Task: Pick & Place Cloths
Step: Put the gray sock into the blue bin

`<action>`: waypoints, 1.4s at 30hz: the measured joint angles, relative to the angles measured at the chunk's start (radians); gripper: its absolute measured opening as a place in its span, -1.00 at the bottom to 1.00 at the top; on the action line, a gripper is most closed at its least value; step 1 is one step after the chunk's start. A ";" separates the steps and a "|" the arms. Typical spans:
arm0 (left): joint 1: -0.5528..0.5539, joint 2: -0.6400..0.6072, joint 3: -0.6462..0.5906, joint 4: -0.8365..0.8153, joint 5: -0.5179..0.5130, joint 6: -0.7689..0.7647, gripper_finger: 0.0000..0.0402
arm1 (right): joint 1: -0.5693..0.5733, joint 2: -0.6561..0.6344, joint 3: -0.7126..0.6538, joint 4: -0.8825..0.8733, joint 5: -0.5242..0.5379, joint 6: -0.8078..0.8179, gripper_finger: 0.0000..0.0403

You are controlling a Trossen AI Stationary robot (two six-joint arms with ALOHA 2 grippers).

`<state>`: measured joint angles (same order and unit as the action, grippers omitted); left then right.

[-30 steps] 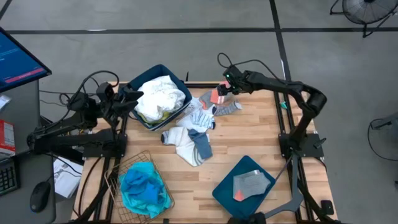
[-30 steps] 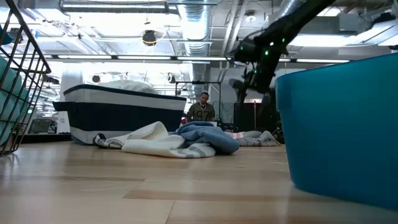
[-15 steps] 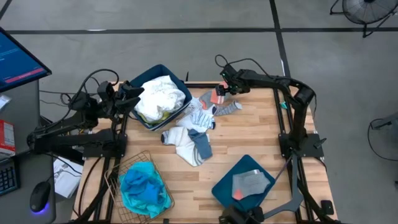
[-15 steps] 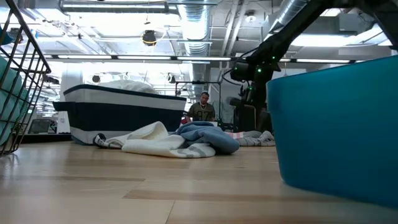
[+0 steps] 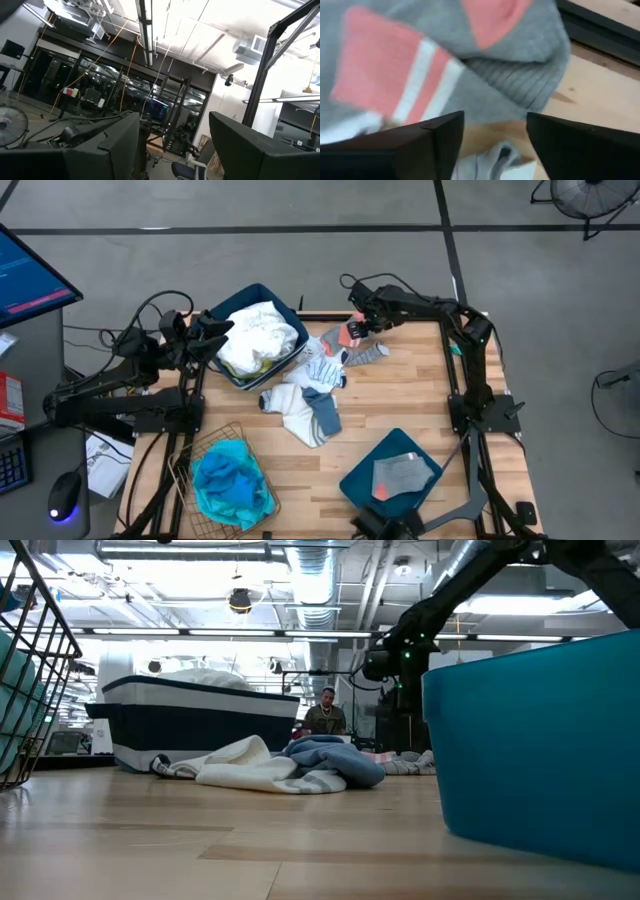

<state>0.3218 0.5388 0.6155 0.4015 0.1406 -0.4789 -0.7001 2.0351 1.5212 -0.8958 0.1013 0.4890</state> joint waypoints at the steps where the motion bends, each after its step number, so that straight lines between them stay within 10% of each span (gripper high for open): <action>1: 0.000 0.000 0.000 0.000 0.000 0.000 0.12 | 0.001 -0.003 0.019 -0.018 -0.013 -0.035 -0.03; 10: 0.000 0.000 0.000 0.000 -0.003 0.001 0.12 | -0.021 -0.028 0.275 -0.038 0.028 -0.343 -0.27; 23: 0.000 0.007 0.000 -0.001 -0.005 0.003 0.12 | -0.096 0.021 0.292 -0.007 -0.076 -0.891 0.62; 42: 0.000 0.027 0.000 -0.005 -0.005 0.003 0.12 | -0.119 0.174 0.292 -0.086 -0.071 -0.986 0.49</action>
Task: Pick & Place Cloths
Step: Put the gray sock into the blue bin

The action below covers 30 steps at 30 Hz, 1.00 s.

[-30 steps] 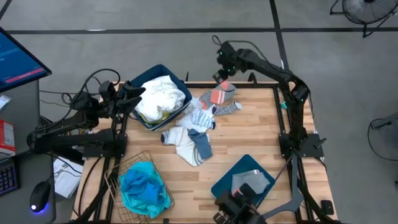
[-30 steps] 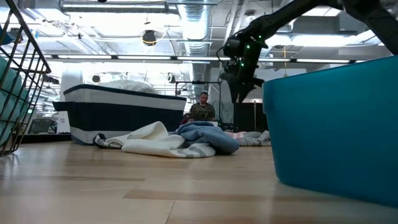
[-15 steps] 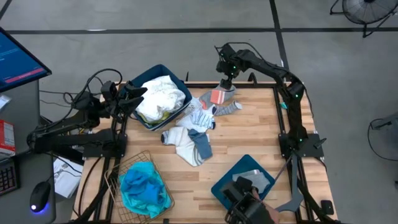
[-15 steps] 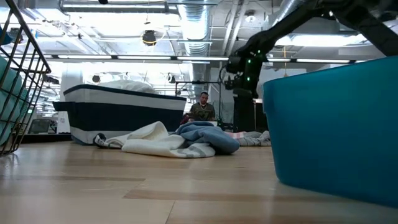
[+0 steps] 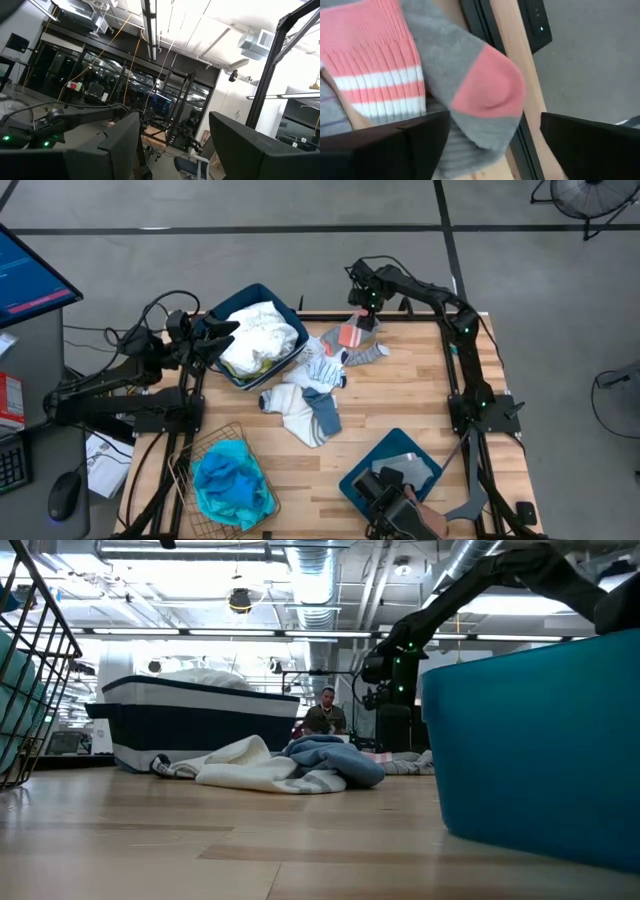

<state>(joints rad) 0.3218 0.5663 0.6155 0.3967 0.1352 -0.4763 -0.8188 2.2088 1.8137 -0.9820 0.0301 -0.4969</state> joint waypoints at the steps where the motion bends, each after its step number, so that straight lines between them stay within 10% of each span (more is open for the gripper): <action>1: 0.000 0.000 0.000 0.000 0.000 0.000 0.12 | -0.001 -0.002 0.000 -0.008 0.000 0.001 0.43; 13: 0.000 0.000 0.000 0.001 0.000 -0.026 0.12 | 0.000 0.018 0.030 -0.075 -0.003 0.002 -0.93; 30: 0.000 0.000 0.000 0.001 0.000 -0.030 0.12 | -0.018 0.023 0.135 -0.051 -0.042 -0.109 0.56</action>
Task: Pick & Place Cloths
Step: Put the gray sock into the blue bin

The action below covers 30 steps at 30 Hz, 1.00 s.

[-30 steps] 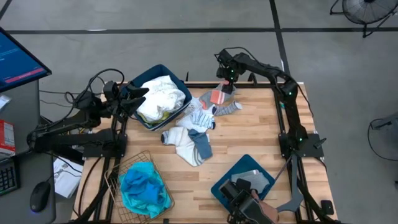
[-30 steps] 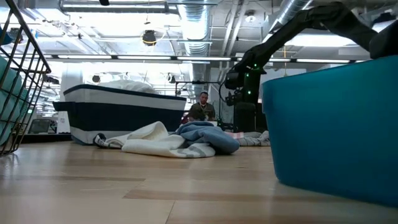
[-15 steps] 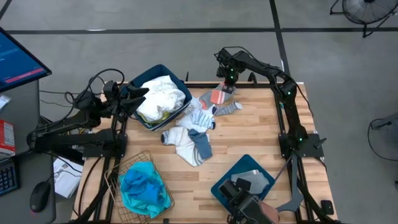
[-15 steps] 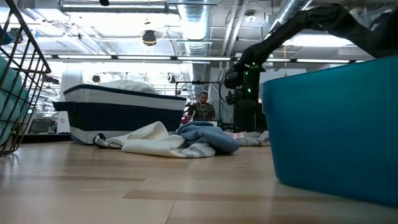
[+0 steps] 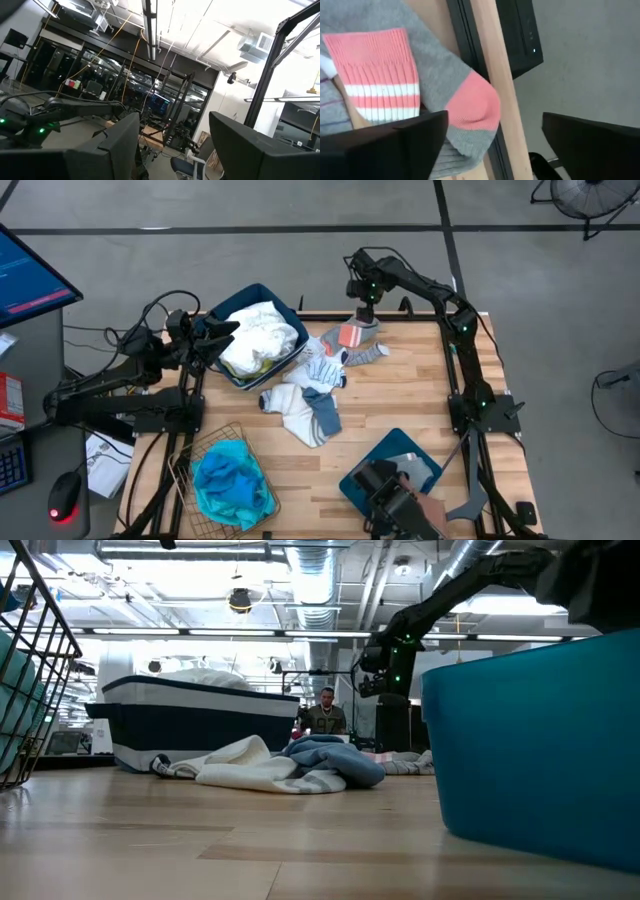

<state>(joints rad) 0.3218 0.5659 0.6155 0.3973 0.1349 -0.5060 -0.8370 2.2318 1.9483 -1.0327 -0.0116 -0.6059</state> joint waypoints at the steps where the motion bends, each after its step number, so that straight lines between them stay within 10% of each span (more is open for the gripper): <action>1: 0.000 0.000 0.000 0.000 0.000 0.000 0.12 | -0.004 0.000 -0.006 0.011 -0.001 -0.004 0.62; 30: 0.000 0.000 0.000 0.001 0.000 -0.022 0.12 | -0.037 0.022 -0.088 -0.001 -0.061 0.029 0.54</action>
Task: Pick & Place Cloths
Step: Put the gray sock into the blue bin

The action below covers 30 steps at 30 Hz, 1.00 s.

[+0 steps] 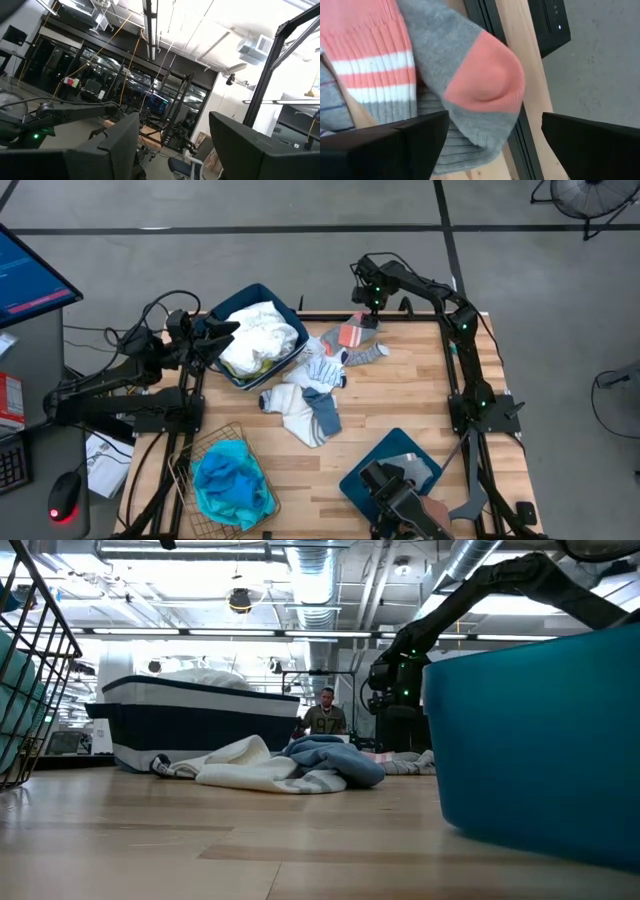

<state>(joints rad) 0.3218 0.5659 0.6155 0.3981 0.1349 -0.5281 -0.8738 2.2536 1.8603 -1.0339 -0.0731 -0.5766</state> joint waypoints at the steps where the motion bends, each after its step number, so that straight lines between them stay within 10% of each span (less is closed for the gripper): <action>1: 0.000 0.000 0.000 0.000 0.000 -0.004 0.12 | 0.000 0.000 0.000 -0.003 0.000 0.000 0.51; 15: 0.000 0.000 0.000 0.000 0.000 -0.013 0.12 | 0.003 0.006 0.000 -0.054 0.018 -0.009 -0.92; 30: 0.000 0.000 0.000 0.000 0.000 -0.012 0.12 | 0.087 0.001 0.001 -0.096 0.021 -0.002 -1.00</action>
<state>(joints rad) 0.3215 0.5659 0.6155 0.3981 0.1349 -0.5404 -0.7870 2.2543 1.8614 -1.1301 -0.0521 -0.5785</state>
